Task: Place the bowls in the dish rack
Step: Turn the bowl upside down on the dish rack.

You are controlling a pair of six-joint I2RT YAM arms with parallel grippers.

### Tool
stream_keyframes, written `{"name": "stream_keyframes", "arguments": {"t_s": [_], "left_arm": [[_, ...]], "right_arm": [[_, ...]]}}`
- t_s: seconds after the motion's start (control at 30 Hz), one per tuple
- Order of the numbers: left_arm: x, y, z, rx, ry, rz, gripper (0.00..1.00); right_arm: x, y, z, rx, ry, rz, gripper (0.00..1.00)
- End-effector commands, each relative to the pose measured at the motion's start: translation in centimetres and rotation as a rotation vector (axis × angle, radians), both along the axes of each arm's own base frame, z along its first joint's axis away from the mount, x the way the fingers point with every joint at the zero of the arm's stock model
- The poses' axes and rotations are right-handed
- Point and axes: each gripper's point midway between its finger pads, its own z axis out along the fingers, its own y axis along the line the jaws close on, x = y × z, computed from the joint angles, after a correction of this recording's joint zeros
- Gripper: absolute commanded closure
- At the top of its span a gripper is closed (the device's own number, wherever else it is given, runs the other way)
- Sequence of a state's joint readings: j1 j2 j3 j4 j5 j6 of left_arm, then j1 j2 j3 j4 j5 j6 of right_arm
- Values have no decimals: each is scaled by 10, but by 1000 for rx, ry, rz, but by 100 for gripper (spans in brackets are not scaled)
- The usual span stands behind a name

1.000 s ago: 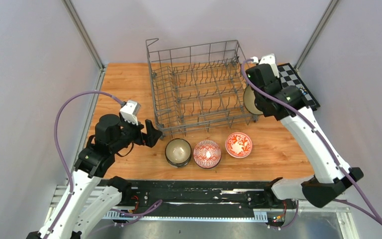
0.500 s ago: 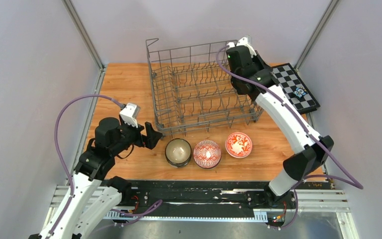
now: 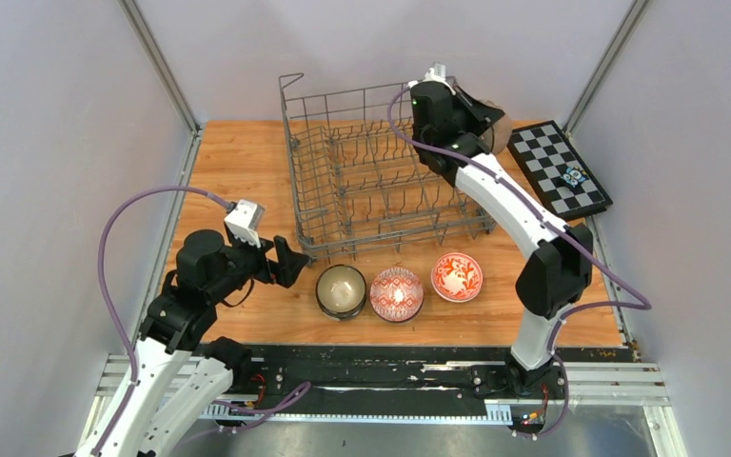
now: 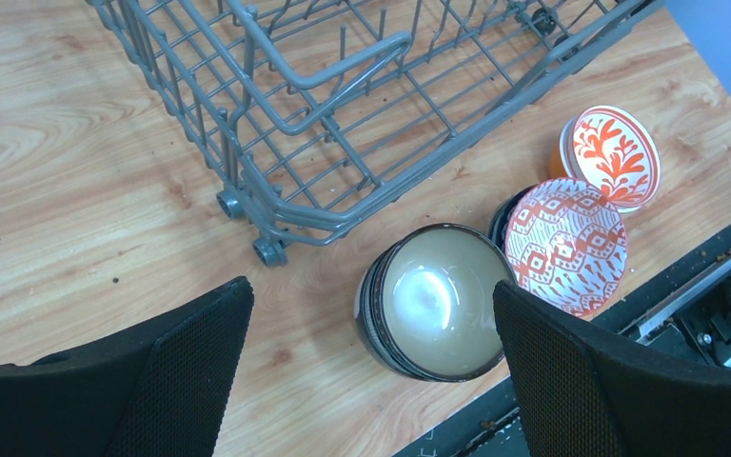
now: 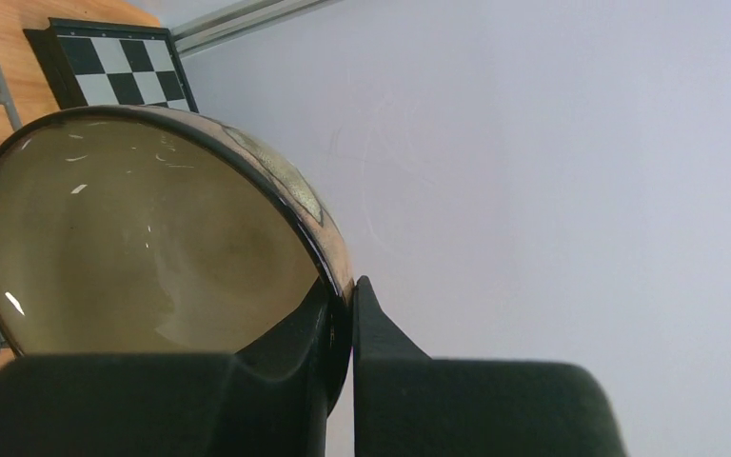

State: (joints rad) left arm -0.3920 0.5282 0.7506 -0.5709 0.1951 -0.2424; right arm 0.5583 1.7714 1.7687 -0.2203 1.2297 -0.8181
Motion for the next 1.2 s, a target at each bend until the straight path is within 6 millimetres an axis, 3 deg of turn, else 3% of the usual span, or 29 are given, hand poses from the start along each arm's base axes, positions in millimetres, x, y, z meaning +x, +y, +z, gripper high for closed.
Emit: {"name": "stream_keyframes", "arguments": {"t_s": [0.0,0.47,1.17], "left_arm": [[-2,-1,-2,2,-9,-6,3],[-6,-2,0,2,-21,-14,2],[-12,-6,3,-2,-37,-35,2]], "right_arm": [[3,12,0,-81,5,-56,97],[27,33,-70,-215,170,-57,97],[33,23,-115,-288,272,-97,97]]}}
